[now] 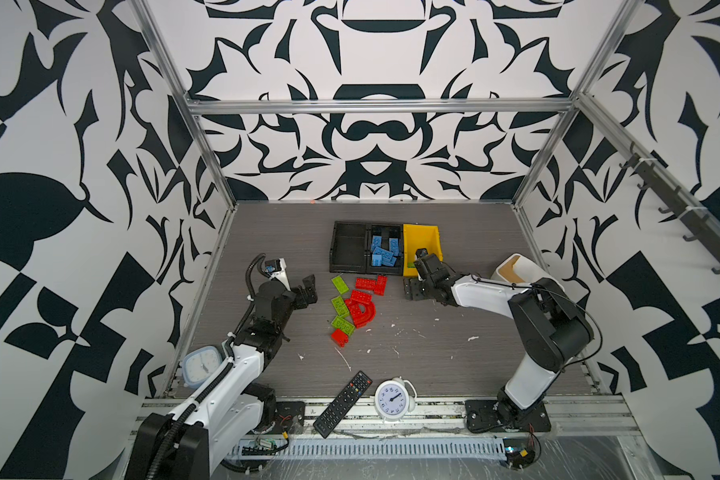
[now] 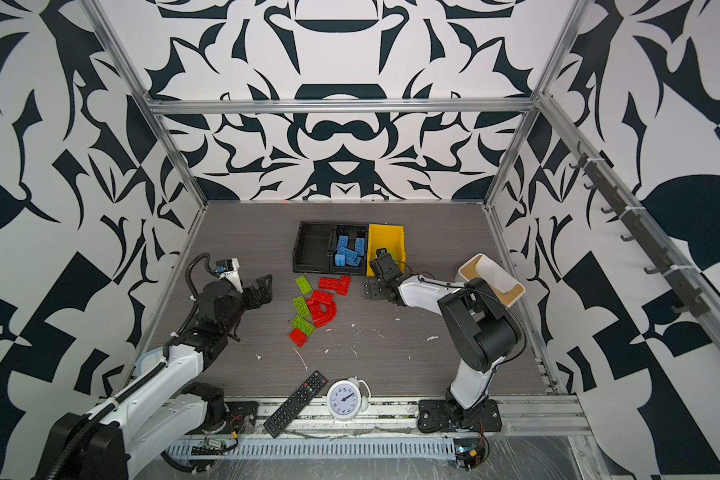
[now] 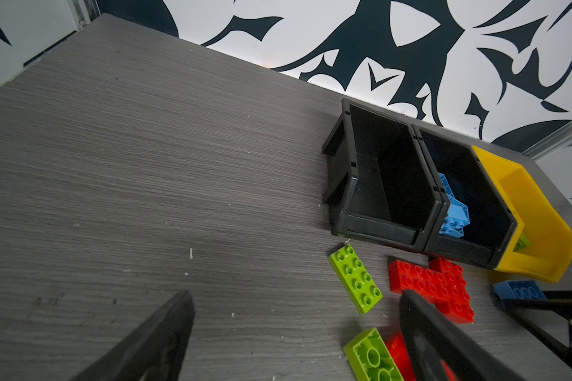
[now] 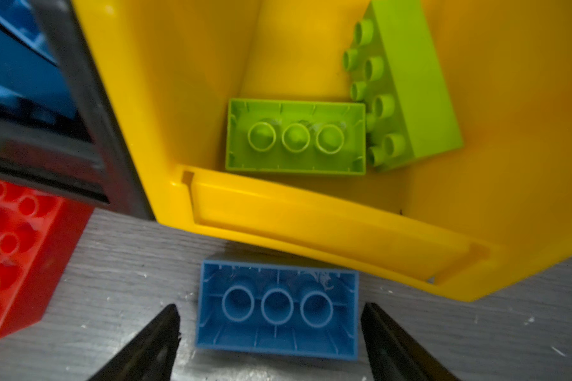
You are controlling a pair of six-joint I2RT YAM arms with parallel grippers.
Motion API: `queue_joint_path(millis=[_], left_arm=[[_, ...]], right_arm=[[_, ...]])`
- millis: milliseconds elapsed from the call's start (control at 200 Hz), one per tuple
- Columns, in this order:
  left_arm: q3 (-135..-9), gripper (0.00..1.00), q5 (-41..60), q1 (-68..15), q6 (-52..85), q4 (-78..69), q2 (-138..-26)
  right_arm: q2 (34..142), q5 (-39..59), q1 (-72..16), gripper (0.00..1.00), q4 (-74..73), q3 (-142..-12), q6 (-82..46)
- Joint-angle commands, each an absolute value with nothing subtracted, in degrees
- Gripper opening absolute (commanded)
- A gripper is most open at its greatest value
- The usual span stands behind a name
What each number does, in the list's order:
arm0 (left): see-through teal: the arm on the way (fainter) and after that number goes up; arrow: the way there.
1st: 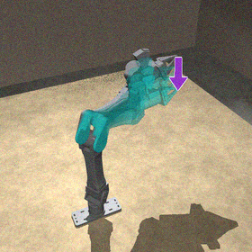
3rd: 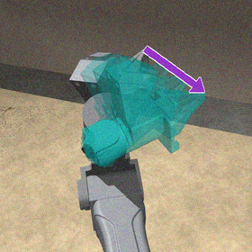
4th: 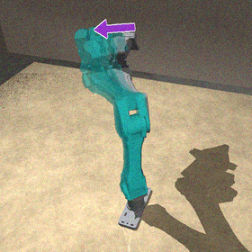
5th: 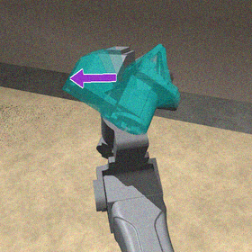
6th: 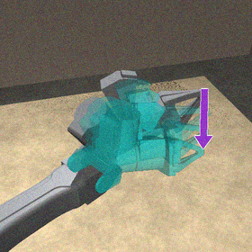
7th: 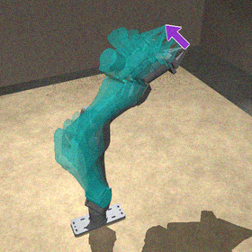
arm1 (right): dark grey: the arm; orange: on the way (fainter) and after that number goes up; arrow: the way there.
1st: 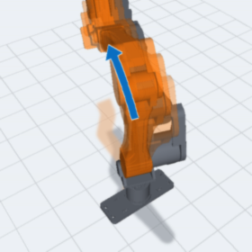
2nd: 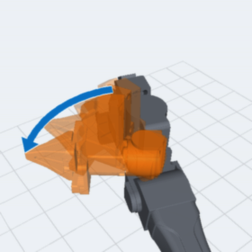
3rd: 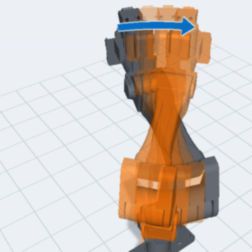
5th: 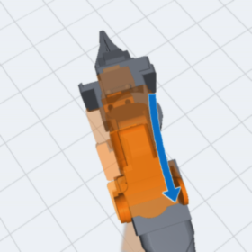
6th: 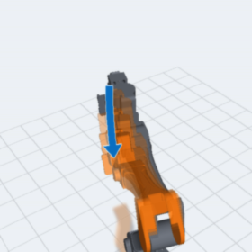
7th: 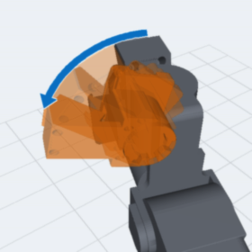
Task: Sort the legos into containers by color
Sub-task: 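Lower the right gripper onto the blue brick in front of the yellow bin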
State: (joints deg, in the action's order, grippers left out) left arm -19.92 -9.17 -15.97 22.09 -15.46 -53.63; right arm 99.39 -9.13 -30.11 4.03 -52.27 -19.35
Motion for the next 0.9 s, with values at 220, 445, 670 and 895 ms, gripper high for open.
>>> queue_joint_path(millis=[220, 445, 670, 895], left_arm=[[-21.5, 0.99, -9.3, -15.7, 22.0, -15.5, -52.8], [-21.5, 1.00, -9.4, -15.7, 21.9, -15.5, -52.8], [-21.6, 0.99, -9.4, -15.7, 22.0, -15.5, -52.9], [-21.5, 1.00, -9.4, -15.7, 22.0, -15.5, -52.9]], right_arm=[[100.8, -9.0, -29.6, 0.88, 2.3, -54.5, -19.5], [100.8, -8.6, -29.6, 0.87, 1.4, -54.2, -19.7], [101.5, -8.8, -29.6, 0.85, 1.7, -54.3, -19.6], [101.6, -9.5, -29.5, 0.78, 1.1, -53.3, -19.7]])
